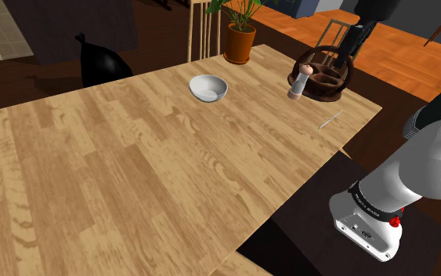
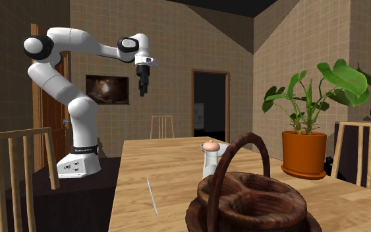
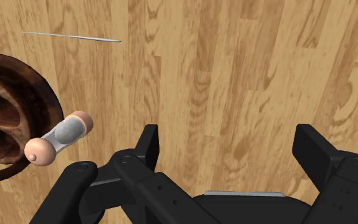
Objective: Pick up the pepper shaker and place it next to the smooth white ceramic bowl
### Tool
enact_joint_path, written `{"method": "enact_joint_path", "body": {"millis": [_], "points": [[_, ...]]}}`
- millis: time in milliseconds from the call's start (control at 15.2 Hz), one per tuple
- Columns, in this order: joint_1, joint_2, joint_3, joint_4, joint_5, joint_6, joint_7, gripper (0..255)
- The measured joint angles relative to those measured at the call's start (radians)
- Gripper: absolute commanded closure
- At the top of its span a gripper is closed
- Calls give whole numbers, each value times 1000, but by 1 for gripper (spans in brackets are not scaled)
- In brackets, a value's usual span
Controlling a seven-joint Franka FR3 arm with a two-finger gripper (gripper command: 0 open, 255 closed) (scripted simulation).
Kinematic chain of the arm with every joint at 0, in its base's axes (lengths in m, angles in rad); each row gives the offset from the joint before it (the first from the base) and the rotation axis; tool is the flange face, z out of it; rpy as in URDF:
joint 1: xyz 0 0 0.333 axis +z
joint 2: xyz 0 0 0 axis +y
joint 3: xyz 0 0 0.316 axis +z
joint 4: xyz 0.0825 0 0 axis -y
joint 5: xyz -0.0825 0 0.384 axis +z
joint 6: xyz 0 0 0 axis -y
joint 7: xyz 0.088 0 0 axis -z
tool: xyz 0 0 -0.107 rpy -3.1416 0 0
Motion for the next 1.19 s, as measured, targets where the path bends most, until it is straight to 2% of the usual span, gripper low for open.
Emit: {"method": "enact_joint_path", "body": {"millis": [396, 792, 1188], "points": [[-22, 71, -77, -5, -46, 78, -80, 0], [-54, 229, -208, 24, -104, 217, -215, 0], [-66, 417, -320, 105, -111, 332, -347, 0]]}}
